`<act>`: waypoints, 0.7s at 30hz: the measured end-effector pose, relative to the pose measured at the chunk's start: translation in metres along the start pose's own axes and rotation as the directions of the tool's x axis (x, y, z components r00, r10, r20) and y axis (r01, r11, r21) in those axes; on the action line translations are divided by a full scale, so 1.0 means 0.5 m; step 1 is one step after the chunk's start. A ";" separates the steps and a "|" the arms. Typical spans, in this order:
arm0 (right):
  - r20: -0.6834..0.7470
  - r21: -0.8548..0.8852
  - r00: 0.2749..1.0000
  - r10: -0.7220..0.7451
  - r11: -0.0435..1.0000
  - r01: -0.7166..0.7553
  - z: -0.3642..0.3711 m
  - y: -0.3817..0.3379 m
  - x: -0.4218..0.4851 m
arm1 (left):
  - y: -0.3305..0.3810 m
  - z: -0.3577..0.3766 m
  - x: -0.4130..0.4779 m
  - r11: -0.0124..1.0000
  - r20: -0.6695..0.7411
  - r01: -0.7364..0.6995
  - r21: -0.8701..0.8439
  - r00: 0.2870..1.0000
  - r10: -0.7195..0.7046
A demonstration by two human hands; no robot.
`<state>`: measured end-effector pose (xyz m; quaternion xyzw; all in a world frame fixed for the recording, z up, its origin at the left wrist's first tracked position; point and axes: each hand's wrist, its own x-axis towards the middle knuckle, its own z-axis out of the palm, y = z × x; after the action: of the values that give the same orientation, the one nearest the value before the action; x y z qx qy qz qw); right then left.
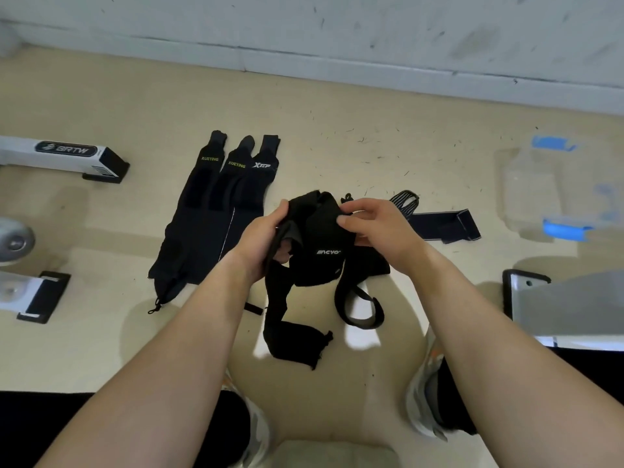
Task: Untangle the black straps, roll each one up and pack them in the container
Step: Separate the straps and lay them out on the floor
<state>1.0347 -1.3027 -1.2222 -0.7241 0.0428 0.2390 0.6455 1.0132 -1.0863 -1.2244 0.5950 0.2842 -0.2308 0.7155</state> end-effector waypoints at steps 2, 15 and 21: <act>-0.009 0.111 0.999 0.039 0.993 -0.037 -0.003 0.001 0.002 | -0.001 0.005 0.001 0.999 -0.045 0.002 -0.037 0.999 -0.003; 0.084 0.122 0.983 0.163 0.977 -0.173 -0.051 0.045 0.011 | -0.008 -0.047 0.069 0.997 -0.401 0.026 -0.079 0.915 -0.056; 0.003 0.208 0.989 0.150 0.967 -0.147 -0.042 0.005 0.010 | -0.008 0.011 0.041 0.931 -0.318 -0.129 0.341 0.916 0.244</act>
<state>1.0443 -1.3219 -1.2254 -0.6491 0.1256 0.2764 0.6975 1.0261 -1.0925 -1.2406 0.7572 0.3098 -0.0915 0.5677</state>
